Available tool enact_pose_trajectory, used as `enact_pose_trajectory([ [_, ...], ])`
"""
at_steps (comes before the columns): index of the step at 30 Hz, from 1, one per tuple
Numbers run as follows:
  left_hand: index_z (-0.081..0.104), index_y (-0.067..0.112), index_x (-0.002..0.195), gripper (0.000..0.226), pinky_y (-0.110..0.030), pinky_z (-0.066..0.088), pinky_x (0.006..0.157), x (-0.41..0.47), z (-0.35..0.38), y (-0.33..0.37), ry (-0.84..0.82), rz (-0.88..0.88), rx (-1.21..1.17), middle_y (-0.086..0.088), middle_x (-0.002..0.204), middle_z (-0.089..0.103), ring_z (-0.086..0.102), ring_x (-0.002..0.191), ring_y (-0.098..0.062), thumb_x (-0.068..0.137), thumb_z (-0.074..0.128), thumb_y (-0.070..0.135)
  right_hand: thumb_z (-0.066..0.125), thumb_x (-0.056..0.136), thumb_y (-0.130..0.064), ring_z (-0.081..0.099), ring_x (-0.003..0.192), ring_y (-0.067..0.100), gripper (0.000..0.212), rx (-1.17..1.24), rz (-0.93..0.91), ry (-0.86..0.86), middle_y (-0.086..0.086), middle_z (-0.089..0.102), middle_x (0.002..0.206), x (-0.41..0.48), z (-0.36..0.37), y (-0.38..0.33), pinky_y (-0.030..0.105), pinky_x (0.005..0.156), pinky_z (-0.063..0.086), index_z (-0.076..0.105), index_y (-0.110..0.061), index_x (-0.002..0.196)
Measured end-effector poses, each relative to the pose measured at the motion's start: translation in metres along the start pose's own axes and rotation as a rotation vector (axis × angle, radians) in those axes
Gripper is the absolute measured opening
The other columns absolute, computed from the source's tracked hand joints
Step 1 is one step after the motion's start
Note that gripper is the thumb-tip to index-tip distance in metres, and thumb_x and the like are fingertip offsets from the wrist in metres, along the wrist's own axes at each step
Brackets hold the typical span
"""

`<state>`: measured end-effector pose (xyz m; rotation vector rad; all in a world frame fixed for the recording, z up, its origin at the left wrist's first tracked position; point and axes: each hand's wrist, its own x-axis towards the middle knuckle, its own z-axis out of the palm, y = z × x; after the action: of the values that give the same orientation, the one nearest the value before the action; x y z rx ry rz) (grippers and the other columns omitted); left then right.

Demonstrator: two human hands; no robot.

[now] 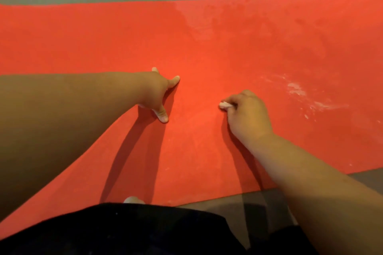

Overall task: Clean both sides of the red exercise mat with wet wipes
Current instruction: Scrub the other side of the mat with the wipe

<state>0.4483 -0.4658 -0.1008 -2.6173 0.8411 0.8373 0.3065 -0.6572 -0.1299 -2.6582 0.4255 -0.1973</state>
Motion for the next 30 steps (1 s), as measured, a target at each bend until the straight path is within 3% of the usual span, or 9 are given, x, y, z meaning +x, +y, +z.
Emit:
enact_pose_trajectory([
  [2, -0.013, 0.034, 0.151, 0.133, -0.035, 0.039, 0.102, -0.002, -0.001, 0.002, 0.012, 0.002, 0.014, -0.033, 0.152, -0.012, 0.038, 0.134, -0.041, 0.06, 0.083, 0.055, 0.059, 0.082, -0.006, 0.058, 0.087, 0.028, 0.017, 0.037, -0.064, -0.048, 0.009, 0.059, 0.089, -0.02, 0.013, -0.027, 0.029, 0.077, 0.037, 0.074, -0.012, 0.088],
  [5, -0.007, 0.031, 0.152, 0.128, -0.033, 0.038, 0.101, -0.011, 0.001, 0.002, 0.035, 0.013, 0.001, -0.033, 0.154, -0.006, 0.034, 0.136, -0.039, 0.063, 0.081, 0.056, 0.058, 0.086, -0.009, 0.058, 0.088, 0.023, 0.019, 0.143, -0.395, -0.362, 0.004, 0.058, 0.094, -0.068, 0.029, -0.08, 0.032, 0.078, 0.043, 0.075, -0.016, 0.092],
  [7, 0.001, 0.03, 0.154, 0.119, -0.031, 0.037, 0.101, -0.021, 0.005, 0.001, 0.08, 0.042, -0.014, -0.03, 0.156, 0.002, 0.035, 0.136, -0.037, 0.067, 0.077, 0.058, 0.059, 0.086, -0.01, 0.058, 0.089, 0.019, 0.021, 0.18, -0.507, -0.458, 0.002, 0.059, 0.096, -0.079, 0.027, -0.085, 0.028, 0.079, 0.043, 0.074, -0.019, 0.097],
  [9, 0.01, 0.029, 0.154, 0.105, -0.032, 0.034, 0.105, -0.035, 0.014, -0.001, 0.119, 0.073, -0.023, -0.025, 0.157, 0.007, 0.034, 0.138, -0.036, 0.074, 0.071, 0.059, 0.059, 0.086, -0.011, 0.059, 0.092, 0.019, 0.021, 0.153, -0.395, -0.408, 0.001, 0.06, 0.096, -0.063, 0.02, -0.065, 0.027, 0.082, 0.043, 0.074, -0.021, 0.097],
  [12, 0.014, 0.034, 0.153, 0.093, -0.038, 0.028, 0.114, -0.056, 0.033, -0.008, 0.091, 0.079, -0.046, -0.013, 0.161, 0.003, 0.024, 0.142, -0.038, 0.08, 0.067, 0.057, 0.059, 0.085, -0.011, 0.061, 0.094, 0.026, 0.019, 0.008, -0.029, -0.177, 0.007, 0.065, 0.097, -0.033, -0.001, -0.024, 0.029, 0.076, 0.041, 0.074, -0.019, 0.093],
  [14, 0.012, 0.036, 0.152, 0.091, -0.04, 0.024, 0.116, -0.069, 0.044, -0.013, 0.05, 0.078, -0.069, -0.008, 0.161, -0.001, 0.015, 0.145, -0.037, 0.081, 0.067, 0.053, 0.06, 0.087, -0.016, 0.062, 0.095, 0.029, 0.015, -0.08, 0.085, -0.176, 0.012, 0.069, 0.1, -0.019, -0.015, -0.021, 0.029, 0.071, 0.041, 0.073, -0.016, 0.094],
  [20, 0.005, 0.036, 0.153, 0.091, -0.039, 0.022, 0.116, -0.101, 0.054, -0.01, -0.053, 0.019, -0.091, -0.012, 0.161, -0.007, 0.013, 0.145, -0.04, 0.085, 0.066, 0.047, 0.067, 0.084, -0.022, 0.062, 0.094, 0.026, 0.013, 0.079, 0.041, -0.175, 0.011, 0.071, 0.098, -0.012, -0.03, -0.078, 0.024, 0.062, 0.031, 0.072, -0.014, 0.094],
  [25, 0.034, 0.028, 0.148, 0.07, -0.024, 0.035, 0.099, -0.139, 0.031, -0.013, -0.039, 0.08, -0.072, -0.003, 0.147, 0.044, 0.044, 0.131, -0.021, 0.087, 0.067, 0.037, 0.065, 0.087, -0.024, 0.058, 0.077, 0.022, 0.009, 0.115, 0.088, -0.222, 0.01, 0.071, 0.093, -0.029, -0.048, -0.094, 0.024, 0.057, 0.028, 0.07, -0.016, 0.085],
  [30, 0.04, 0.024, 0.145, 0.065, -0.026, 0.035, 0.102, -0.133, 0.002, -0.017, 0.057, 0.076, -0.086, -0.004, 0.146, 0.046, 0.043, 0.132, -0.022, 0.088, 0.065, 0.041, 0.064, 0.088, -0.027, 0.064, 0.085, 0.027, 0.017, 0.054, 0.068, -0.255, 0.014, 0.071, 0.092, -0.031, -0.062, -0.106, 0.028, 0.059, 0.038, 0.069, -0.012, 0.082],
])
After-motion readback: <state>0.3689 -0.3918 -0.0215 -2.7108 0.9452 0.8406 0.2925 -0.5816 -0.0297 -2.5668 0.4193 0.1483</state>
